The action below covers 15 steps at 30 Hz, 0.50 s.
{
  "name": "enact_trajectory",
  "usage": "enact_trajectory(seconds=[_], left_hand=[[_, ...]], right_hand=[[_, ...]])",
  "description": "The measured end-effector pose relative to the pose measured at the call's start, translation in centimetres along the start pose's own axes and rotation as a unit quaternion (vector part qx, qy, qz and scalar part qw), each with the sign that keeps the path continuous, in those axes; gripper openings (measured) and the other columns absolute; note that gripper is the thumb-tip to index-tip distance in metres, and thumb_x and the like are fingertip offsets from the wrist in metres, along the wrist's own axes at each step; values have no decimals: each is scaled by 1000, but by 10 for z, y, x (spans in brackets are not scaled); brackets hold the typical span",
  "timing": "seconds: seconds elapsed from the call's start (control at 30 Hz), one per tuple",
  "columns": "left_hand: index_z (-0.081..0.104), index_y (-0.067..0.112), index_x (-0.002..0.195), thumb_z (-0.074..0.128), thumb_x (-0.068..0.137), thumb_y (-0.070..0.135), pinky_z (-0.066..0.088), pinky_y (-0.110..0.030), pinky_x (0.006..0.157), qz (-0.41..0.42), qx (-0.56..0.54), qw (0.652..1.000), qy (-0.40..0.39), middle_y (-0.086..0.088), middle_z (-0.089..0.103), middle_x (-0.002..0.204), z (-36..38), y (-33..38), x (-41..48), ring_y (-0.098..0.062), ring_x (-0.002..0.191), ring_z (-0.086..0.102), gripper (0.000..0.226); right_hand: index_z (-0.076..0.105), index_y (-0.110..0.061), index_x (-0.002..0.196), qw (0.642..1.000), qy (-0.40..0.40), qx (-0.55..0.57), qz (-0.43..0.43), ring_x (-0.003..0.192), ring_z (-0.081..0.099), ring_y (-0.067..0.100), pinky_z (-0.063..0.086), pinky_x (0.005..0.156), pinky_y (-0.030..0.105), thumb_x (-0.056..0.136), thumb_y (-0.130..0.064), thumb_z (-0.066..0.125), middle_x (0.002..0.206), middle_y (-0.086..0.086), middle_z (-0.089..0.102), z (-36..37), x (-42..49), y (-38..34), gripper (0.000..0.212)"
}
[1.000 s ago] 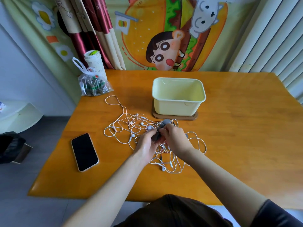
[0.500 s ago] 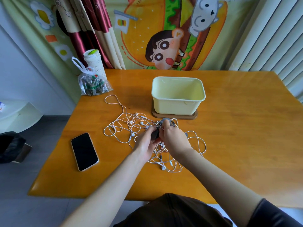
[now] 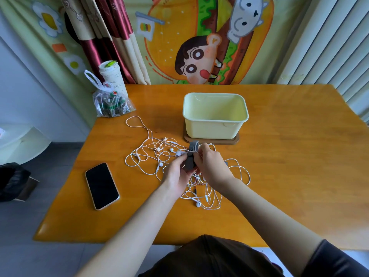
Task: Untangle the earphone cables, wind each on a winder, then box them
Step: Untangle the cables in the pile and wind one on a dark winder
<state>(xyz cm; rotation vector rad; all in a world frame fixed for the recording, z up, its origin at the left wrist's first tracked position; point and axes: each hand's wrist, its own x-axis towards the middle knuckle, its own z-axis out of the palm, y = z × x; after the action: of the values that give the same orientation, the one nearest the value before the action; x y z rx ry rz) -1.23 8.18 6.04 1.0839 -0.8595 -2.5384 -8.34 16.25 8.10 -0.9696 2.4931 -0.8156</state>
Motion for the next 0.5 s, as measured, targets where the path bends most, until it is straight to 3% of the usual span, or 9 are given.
enact_trajectory(seconds=[0.07,0.17,0.37,0.5], left_hand=[[62,0,107,47,98,16,51,-33,88,4,15,1000,-6,-18,65,109,0,1,0,-25,103,61,23],[63,-1,110,52,96,13,52,-30,85,29,46,998,-4,-18,66,109,-2,1,0,-24,103,63,22],[64,7,98,53,93,2,51,-27,84,47,99,994,11,-13,68,100,-5,0,0,-23,98,64,12],[64,14,107,58,92,9,43,-32,88,40,138,989,35,-9,68,104,-8,-3,1,-21,97,63,17]], right_hand=[[45,-7,96,1000,0,-4,-19,56,52,13,45,50,27,101,-24,37,78,6,56,-1,-1,1,19],[55,-3,96,997,-5,-37,-63,73,60,28,48,62,38,101,-20,39,85,14,63,0,-2,4,23],[60,0,95,993,14,-58,-103,81,56,30,41,64,33,99,-9,41,93,16,61,-3,-3,8,21],[58,2,99,998,16,-23,-64,78,57,31,45,66,37,101,-11,36,92,18,62,-9,-2,7,26]])
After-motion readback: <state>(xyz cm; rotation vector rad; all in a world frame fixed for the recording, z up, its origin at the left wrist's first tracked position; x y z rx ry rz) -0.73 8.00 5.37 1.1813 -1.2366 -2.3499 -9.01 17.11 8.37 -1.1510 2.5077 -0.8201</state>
